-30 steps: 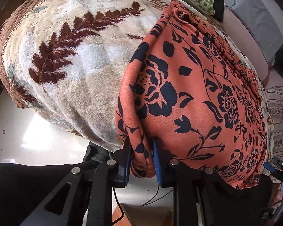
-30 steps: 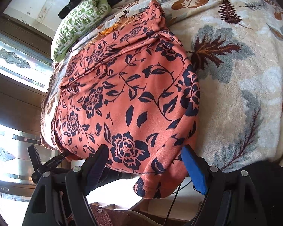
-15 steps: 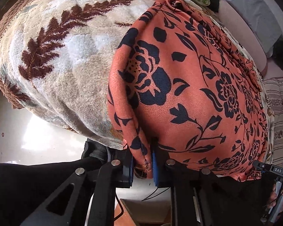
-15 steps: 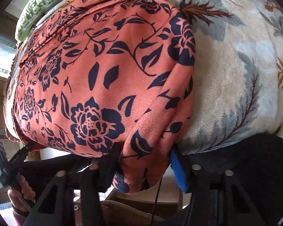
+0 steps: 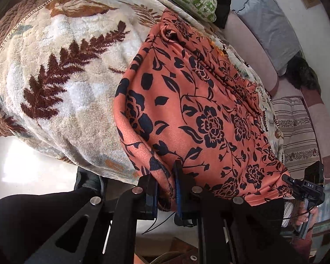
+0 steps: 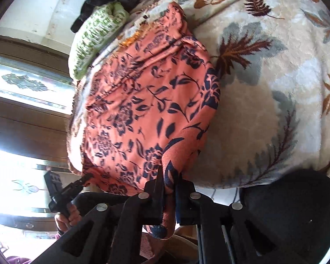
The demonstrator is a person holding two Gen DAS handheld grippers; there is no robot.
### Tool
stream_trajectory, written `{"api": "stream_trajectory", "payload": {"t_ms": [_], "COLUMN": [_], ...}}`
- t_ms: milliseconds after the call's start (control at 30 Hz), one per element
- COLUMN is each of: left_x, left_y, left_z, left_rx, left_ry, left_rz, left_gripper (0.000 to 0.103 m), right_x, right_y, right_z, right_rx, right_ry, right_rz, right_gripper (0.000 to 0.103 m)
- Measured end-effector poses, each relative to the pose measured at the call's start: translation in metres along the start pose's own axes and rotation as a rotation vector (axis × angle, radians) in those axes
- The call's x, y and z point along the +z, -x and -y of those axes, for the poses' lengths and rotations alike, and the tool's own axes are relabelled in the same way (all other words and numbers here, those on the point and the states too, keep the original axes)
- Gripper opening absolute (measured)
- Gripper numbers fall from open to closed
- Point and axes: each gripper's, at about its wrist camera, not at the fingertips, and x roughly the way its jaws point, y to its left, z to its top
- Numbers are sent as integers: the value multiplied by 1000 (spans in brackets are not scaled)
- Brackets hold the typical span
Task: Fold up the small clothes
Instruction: 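Lift the hem with both grippers and fold it toward the collar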
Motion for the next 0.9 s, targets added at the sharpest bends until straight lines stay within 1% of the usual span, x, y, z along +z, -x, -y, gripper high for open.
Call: {"api": "stream_trajectory", "payload": {"t_ms": [167,367,500,533,667,800,900], "left_x": [21,57,88,97,140,190,228], "left_y": [29,40,41,41,37,23,1], "left_z": [13,33,44,46,56,63,63], "left_rx": [-35,-62,-63,-64,-45,-19,6], "left_ry": [-21,-52,-61,-62,-63,-56,-30], "left_rz": [71,128,154,166,215,264,292], "left_gripper": [13,13,13,13,13,13,13], "right_x": [14,41,69,78,121,167,202], "right_y": [15,30,34,38,35,21,3], "right_z": [-22,-27,-24,-19,-13,-4,3], "right_rx": [144,224,236,237,239,248,250], "right_ry": [19,11,-16,-24,-57,-97,-129], "right_rz": [89,196,258,270,327,379,410], "right_gripper": [7,7,7,7,7,7,7]}}
